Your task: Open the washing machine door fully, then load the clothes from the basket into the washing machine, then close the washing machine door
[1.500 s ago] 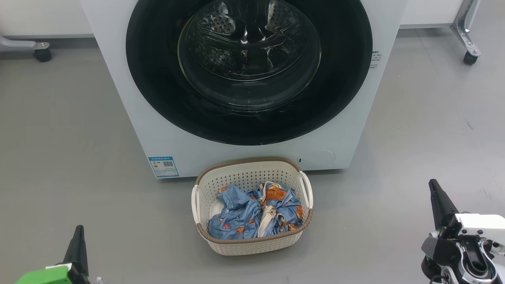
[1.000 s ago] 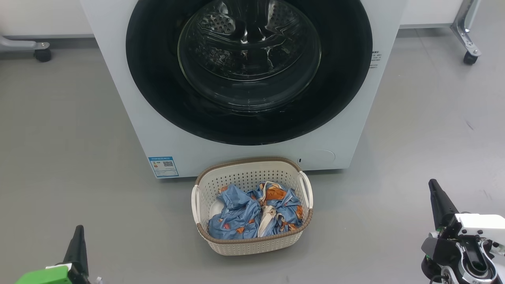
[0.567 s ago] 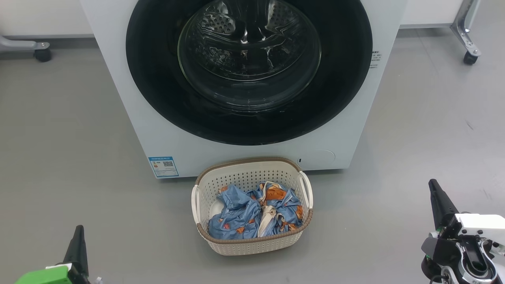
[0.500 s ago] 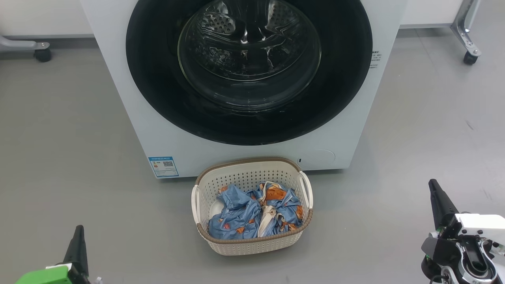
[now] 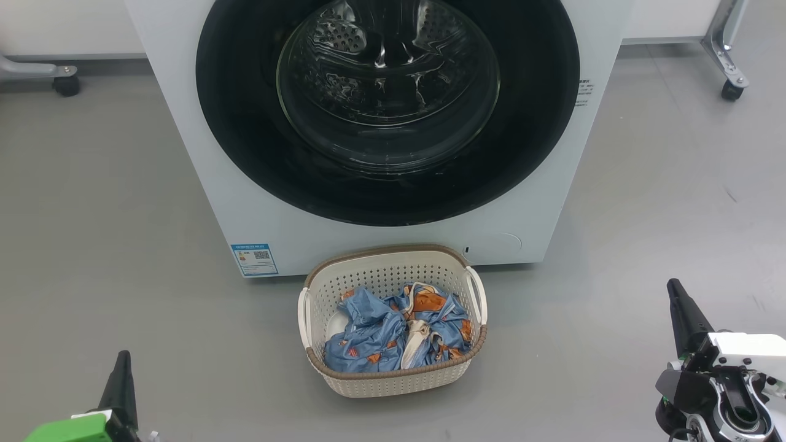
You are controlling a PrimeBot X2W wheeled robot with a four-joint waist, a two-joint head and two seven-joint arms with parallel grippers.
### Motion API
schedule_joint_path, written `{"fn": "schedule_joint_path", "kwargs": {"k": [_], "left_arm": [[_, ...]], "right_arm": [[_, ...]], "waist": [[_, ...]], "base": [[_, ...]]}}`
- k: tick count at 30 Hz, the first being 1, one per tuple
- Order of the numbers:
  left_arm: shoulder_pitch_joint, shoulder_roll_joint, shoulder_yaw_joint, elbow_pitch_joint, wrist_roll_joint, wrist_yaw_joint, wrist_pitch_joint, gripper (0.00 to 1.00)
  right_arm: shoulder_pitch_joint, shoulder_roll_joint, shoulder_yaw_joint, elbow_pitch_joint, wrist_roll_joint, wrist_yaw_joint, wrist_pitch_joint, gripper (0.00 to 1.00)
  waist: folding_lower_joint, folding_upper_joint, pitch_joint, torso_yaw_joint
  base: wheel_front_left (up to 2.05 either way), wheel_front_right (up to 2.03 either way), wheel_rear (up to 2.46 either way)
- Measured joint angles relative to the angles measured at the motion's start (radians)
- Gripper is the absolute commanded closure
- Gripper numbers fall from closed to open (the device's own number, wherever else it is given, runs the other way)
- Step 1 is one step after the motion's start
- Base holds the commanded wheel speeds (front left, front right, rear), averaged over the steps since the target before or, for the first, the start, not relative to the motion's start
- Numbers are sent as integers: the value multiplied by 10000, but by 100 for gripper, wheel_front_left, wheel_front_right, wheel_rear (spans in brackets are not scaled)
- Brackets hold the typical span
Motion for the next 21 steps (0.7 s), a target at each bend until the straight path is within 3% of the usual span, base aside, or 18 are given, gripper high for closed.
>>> {"fn": "schedule_joint_path", "kwargs": {"k": [7, 8, 21], "left_arm": [[177, -150, -52, 314, -2, 6, 0, 100], [257, -190, -56, 395, -2, 8, -2, 0], [312, -211, 15, 203, 13, 10, -234, 0]], "right_arm": [[265, 188, 52, 305, 2, -36, -4, 100], [355, 253, 63, 395, 2, -42, -4, 0], [408, 339, 155, 395, -82, -33, -59, 0]], "waist": [[0, 0, 0, 0], [0, 0, 0, 0], [0, 0, 35, 28]], "base": [[0, 0, 0], [0, 0, 0], [0, 0, 0]]}}
